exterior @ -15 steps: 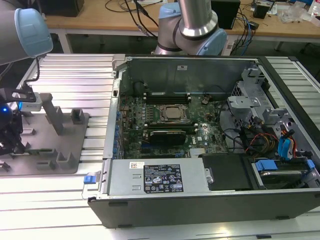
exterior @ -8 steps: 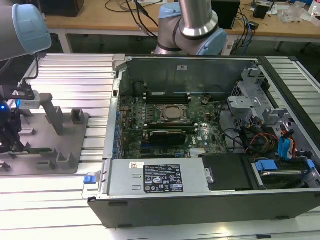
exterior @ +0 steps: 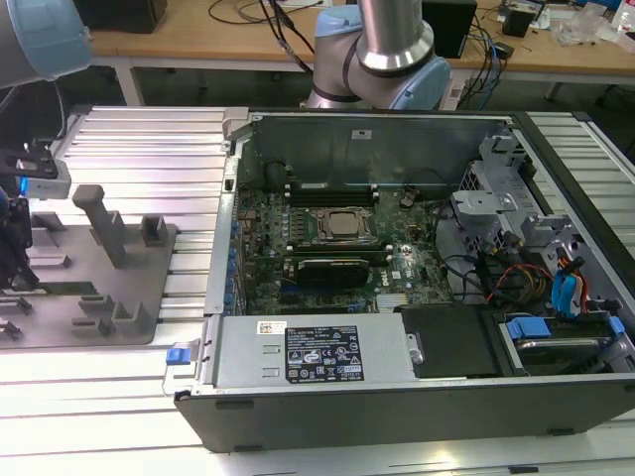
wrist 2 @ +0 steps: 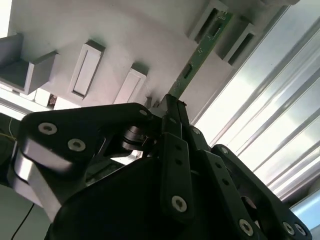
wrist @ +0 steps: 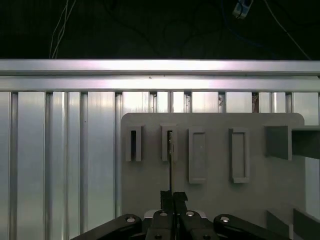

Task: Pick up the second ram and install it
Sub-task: 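Pick up the second ram and move it above second insertion slot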

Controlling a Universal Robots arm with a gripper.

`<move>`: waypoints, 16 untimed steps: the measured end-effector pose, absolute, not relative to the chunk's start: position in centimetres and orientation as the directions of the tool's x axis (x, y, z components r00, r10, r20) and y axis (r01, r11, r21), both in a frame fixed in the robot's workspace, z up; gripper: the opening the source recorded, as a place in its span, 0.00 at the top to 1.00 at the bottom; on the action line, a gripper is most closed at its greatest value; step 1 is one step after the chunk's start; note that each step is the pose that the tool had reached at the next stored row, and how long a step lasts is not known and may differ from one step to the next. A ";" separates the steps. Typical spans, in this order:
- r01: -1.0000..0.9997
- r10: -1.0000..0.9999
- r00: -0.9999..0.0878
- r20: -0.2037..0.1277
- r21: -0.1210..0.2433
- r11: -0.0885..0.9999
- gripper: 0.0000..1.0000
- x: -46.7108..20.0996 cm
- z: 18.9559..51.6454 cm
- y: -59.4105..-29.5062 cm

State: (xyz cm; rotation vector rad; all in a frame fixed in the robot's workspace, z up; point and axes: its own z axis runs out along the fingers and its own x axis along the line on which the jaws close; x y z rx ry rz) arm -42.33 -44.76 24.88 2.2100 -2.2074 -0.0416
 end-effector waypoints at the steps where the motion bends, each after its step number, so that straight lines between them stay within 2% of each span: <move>1: -1.000 -1.000 0.001 -0.006 0.031 -0.001 0.91 -42.3 25.4 -44.8; 3: -1.000 -1.000 0.001 -0.006 0.031 -0.001 0.91 -42.3 26.9 -44.8; 16: -1.000 -1.000 0.001 -0.006 0.031 -0.001 0.91 -42.3 31.2 -44.7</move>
